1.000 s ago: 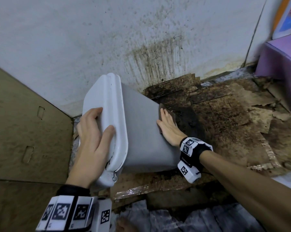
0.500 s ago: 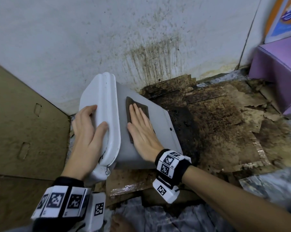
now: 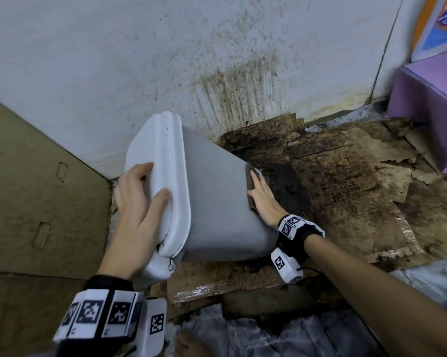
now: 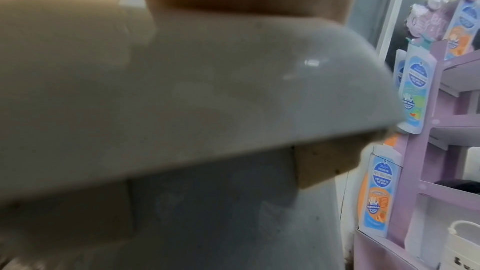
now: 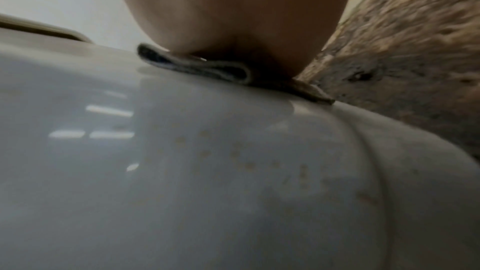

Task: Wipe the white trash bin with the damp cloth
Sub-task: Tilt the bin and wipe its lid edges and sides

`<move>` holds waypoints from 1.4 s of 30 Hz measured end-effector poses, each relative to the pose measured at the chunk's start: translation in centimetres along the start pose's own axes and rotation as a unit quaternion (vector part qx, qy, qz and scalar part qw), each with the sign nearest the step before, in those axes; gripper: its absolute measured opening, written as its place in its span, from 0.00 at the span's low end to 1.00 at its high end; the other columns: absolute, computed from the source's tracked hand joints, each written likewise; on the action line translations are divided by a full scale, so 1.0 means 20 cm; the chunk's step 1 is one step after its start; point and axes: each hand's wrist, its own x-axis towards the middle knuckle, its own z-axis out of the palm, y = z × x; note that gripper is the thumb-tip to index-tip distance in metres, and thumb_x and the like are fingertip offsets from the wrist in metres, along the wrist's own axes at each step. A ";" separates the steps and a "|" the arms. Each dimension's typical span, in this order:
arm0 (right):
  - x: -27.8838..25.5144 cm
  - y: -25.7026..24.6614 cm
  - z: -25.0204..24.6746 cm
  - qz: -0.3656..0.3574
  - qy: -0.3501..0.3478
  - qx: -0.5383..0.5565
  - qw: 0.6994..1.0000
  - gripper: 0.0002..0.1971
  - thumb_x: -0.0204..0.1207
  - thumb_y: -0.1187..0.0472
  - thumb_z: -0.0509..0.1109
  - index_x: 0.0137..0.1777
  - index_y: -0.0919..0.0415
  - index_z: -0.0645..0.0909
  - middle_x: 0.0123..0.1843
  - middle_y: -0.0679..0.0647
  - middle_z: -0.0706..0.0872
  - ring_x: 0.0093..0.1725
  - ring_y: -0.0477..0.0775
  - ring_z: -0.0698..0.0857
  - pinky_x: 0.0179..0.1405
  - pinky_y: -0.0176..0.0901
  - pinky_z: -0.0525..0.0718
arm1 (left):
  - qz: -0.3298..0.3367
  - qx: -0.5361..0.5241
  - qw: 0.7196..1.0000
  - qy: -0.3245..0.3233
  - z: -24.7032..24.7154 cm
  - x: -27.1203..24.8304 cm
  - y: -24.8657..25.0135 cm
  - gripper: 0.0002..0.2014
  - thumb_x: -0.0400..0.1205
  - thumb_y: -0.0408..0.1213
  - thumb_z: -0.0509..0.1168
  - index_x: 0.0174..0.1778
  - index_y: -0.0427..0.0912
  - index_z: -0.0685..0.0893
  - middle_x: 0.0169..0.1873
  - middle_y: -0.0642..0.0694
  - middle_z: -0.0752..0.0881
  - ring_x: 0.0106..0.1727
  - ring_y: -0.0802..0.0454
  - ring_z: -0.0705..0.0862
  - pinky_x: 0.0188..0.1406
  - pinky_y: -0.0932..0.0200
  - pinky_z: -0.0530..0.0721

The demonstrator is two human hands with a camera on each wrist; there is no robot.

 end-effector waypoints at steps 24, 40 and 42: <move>-0.29 -0.51 0.15 -0.103 -0.015 0.074 0.992 0.33 0.88 0.41 0.44 0.89 0.42 0.36 0.90 0.46 0.32 0.87 0.42 0.32 0.88 0.53 0.38 | -0.014 0.008 1.000 0.001 0.00 0.01 0.00 0.30 0.81 0.56 0.52 0.79 0.49 0.65 0.67 0.62 0.66 0.74 0.62 0.61 0.74 0.60 0.61; 0.01 -0.20 0.03 -0.082 -0.034 0.004 0.996 0.30 0.92 0.48 0.45 0.89 0.43 0.36 0.90 0.47 0.31 0.87 0.42 0.32 0.86 0.46 0.35 | -0.016 0.002 1.000 -0.009 -0.02 0.00 0.00 0.27 0.84 0.56 0.53 0.79 0.53 0.65 0.69 0.62 0.66 0.77 0.61 0.62 0.77 0.56 0.62; 0.05 -0.16 0.00 -0.051 -0.033 0.005 0.998 0.30 0.92 0.48 0.44 0.89 0.46 0.35 0.90 0.48 0.32 0.87 0.43 0.32 0.88 0.50 0.35 | -0.012 -0.001 1.000 -0.009 -0.02 0.00 0.00 0.27 0.84 0.56 0.53 0.79 0.54 0.65 0.69 0.63 0.67 0.77 0.61 0.62 0.76 0.58 0.62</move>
